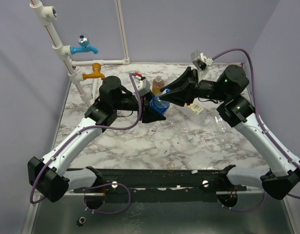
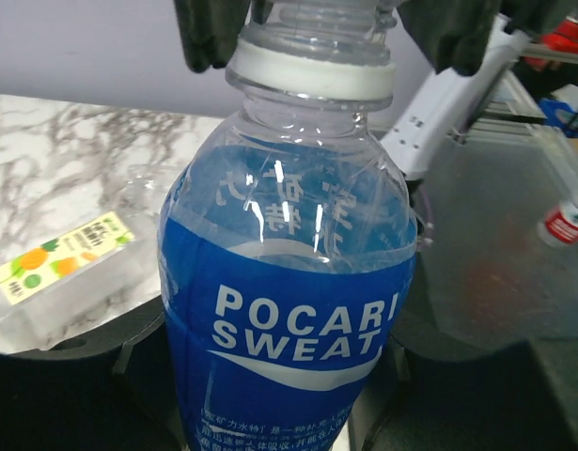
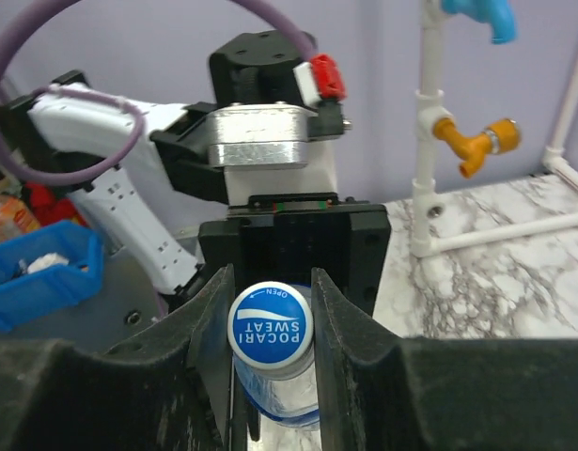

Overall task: Unscrew the bottle caps
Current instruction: Unscrew the bottle cap from the plastic bottle.

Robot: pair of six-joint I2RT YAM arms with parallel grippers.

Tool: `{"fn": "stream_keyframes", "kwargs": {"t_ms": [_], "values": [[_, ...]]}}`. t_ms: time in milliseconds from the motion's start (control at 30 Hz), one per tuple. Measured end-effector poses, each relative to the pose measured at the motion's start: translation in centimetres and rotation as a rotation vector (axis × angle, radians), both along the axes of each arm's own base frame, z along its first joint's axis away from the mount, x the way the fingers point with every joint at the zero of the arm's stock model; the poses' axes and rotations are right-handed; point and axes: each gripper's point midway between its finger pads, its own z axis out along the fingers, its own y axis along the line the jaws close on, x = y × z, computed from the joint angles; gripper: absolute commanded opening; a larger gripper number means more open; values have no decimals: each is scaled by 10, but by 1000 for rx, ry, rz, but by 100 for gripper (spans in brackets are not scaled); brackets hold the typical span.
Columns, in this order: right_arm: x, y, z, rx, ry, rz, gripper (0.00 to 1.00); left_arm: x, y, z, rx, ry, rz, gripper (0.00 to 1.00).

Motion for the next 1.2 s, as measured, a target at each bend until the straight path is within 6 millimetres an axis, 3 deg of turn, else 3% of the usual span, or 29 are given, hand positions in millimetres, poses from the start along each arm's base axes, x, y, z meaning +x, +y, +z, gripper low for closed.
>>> {"fn": "stream_keyframes", "kwargs": {"t_ms": [33,67,100,133,167,233,300,500,667,867,1200], "values": [[-7,0,1,-1,-16,36,8,-6,0,1,-3,4,-30,0],[-12,0,1,-4,-29,67,18,-11,1,2,-4,7,-54,0],[-16,0,0,-7,-39,87,43,-14,1,2,-3,11,-72,0],[-17,0,0,-10,-42,93,62,-17,1,1,-1,18,-85,0],[-17,0,-1,-13,-44,94,72,-17,1,0,2,22,-88,0],[-14,1,-1,-14,-47,76,90,-16,1,-3,10,29,-79,0],[3,0,1,-9,-31,-22,99,-12,1,-7,21,32,-53,0],[65,-11,9,8,77,-358,99,29,4,-25,75,-27,157,0],[95,-12,-10,-5,198,-481,90,71,13,-39,131,-76,364,0],[108,-6,-35,-38,297,-511,77,97,26,-46,167,-96,515,0],[116,1,-48,-44,360,-513,47,106,31,-44,167,-106,571,0]]}}
